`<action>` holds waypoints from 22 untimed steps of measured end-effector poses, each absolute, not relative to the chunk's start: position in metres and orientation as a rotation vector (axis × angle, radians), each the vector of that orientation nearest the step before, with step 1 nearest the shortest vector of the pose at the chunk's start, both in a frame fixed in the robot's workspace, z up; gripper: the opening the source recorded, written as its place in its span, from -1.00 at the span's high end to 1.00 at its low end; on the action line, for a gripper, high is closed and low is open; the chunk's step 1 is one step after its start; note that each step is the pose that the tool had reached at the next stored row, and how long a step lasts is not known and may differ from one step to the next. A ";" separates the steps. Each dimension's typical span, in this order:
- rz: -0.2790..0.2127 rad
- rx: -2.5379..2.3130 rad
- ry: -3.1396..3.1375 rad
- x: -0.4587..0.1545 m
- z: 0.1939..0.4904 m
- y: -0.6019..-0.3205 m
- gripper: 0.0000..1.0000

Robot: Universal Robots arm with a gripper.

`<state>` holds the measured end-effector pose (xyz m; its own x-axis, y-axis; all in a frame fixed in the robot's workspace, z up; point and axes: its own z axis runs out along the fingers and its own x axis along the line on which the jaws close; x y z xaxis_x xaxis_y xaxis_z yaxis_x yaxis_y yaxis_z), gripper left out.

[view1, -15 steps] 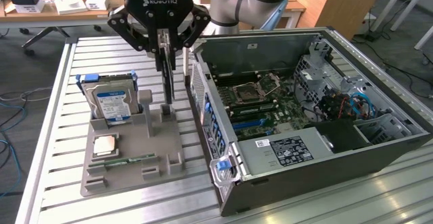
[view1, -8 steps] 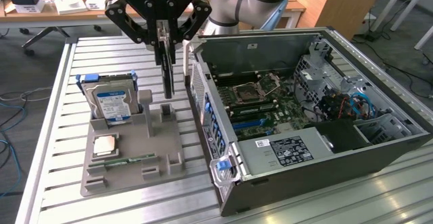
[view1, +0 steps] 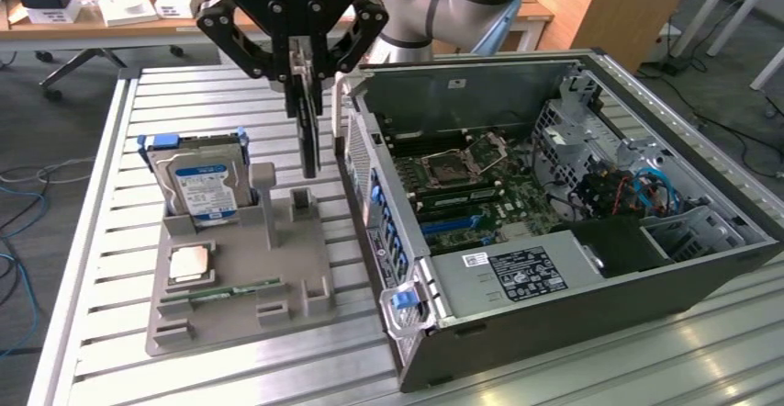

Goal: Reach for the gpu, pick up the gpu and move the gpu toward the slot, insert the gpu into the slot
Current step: 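Pick up the gpu and move the gpu toward the slot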

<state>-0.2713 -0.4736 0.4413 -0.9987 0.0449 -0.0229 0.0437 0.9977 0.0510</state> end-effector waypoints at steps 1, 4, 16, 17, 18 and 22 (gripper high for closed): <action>0.079 0.069 3.116 -0.270 0.441 -0.474 0.47; 0.079 0.069 3.116 -0.263 0.441 -0.474 0.47; 0.079 0.069 3.116 -0.213 0.441 -0.473 0.47; 0.079 0.069 3.116 -0.209 0.441 -0.473 0.47; 0.079 0.069 3.116 -0.204 0.441 -0.473 0.47; 0.079 0.069 3.116 -0.186 0.441 -0.473 0.47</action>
